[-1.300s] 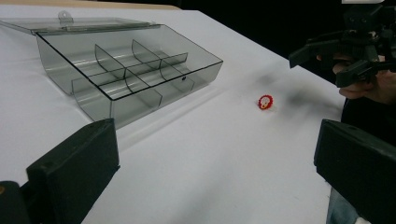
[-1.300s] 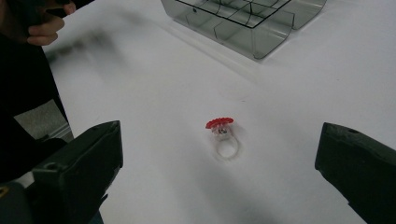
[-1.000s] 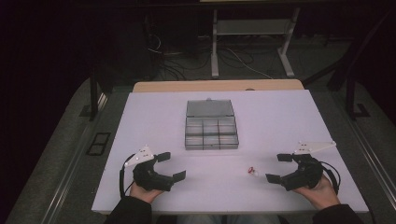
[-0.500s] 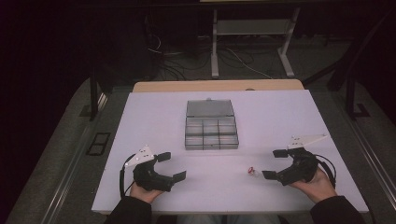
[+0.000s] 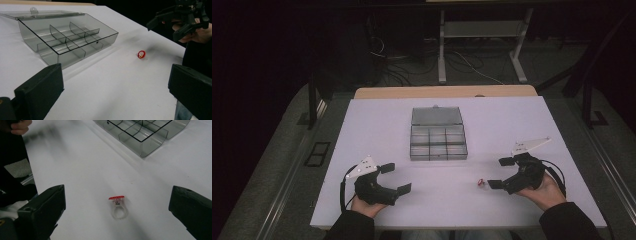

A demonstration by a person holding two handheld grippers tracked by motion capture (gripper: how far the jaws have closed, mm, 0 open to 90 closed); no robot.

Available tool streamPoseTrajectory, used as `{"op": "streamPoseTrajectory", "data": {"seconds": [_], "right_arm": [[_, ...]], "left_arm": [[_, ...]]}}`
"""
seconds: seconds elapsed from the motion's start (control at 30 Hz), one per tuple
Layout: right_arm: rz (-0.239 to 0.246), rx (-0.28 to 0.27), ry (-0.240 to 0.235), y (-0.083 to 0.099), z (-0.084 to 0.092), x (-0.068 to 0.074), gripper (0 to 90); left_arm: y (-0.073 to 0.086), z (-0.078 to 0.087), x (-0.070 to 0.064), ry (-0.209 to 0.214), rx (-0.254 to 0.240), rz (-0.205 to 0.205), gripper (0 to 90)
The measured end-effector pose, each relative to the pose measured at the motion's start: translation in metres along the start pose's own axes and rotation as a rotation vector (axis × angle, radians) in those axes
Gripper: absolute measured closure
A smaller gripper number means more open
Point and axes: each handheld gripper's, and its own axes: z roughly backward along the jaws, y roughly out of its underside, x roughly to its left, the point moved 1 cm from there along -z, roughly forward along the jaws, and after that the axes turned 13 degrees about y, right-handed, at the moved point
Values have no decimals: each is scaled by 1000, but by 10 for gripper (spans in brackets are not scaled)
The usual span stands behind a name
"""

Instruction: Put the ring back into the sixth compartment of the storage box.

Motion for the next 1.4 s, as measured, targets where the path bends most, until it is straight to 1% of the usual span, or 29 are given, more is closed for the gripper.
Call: {"op": "streamPoseTrajectory", "data": {"seconds": [0.07,0.37,0.5,0.53,0.63,1.17,1.33,1.4], "right_arm": [[2,16,5,-1,-3,0,8],[17,62,-9,-5,-14,-2,8],[37,87,-21,-6,-20,-1,8],[52,100,-25,-6,-22,-1,8],[63,111,-30,-6,-25,0,8],[137,212,-52,-3,-42,7,9],[163,239,-45,-2,-46,9,9],[165,246,-37,-2,-47,10,10]], "left_arm": [[0,0,0,0,0,-1,0],[0,0,0,2,2,-1,0],[0,-1,0,5,3,0,0],[0,-1,0,5,4,0,0],[0,-1,0,5,8,-2,0],[1,-2,-1,9,9,-4,0],[1,-3,-1,12,19,-8,0],[1,-3,-1,11,20,-8,0]]}}
